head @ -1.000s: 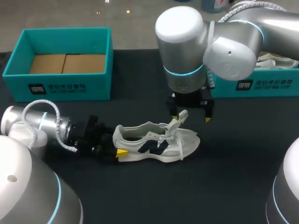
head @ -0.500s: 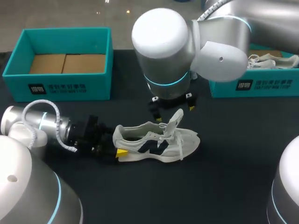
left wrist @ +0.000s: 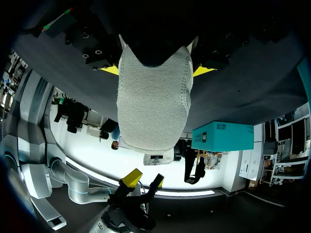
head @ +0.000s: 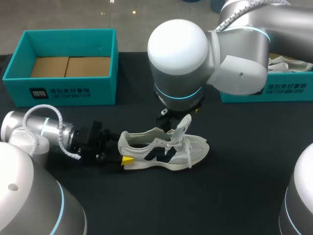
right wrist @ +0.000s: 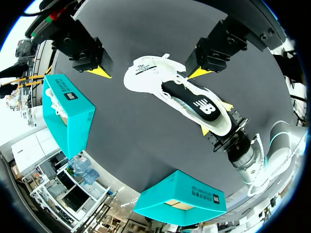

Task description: Take the shoe out of the shoebox, open the shoe tongue, remove and reinsert the insole, then place the shoe into the shoebox

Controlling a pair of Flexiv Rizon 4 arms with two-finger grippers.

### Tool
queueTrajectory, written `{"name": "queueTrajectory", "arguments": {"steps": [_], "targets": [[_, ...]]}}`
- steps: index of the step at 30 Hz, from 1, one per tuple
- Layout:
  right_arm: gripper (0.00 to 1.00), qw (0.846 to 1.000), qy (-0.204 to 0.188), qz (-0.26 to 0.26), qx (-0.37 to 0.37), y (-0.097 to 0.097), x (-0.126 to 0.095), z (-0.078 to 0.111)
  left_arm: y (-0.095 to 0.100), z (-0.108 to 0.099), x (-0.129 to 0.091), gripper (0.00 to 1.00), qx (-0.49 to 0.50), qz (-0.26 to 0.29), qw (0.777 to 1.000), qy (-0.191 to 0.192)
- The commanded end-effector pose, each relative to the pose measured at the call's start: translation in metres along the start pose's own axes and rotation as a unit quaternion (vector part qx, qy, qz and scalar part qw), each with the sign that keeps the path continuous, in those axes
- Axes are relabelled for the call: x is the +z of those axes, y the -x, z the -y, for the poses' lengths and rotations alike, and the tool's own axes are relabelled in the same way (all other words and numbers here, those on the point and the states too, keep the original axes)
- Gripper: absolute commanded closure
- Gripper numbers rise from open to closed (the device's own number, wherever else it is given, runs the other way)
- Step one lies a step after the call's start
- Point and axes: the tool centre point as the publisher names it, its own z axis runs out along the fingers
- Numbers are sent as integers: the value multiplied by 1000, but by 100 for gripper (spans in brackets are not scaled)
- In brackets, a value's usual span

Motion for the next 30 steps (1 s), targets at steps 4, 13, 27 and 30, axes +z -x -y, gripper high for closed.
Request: {"name": "queueTrajectory", "arguments": {"steps": [4,13,27,30], "targets": [[0,986,21,15,-162,-22,-6,-11,-1,-5,0,100,0,1,1000,0],[100,970,39,9,-238,-49,-1,-32,-1,-5,0,100,0,1,1000,0],[100,957,38,-8,-287,-75,21,-46,-1,-5,0,100,0,1,1000,0],[100,954,11,11,-300,-76,25,-46,-1,-5,0,100,0,1,1000,0]]}}
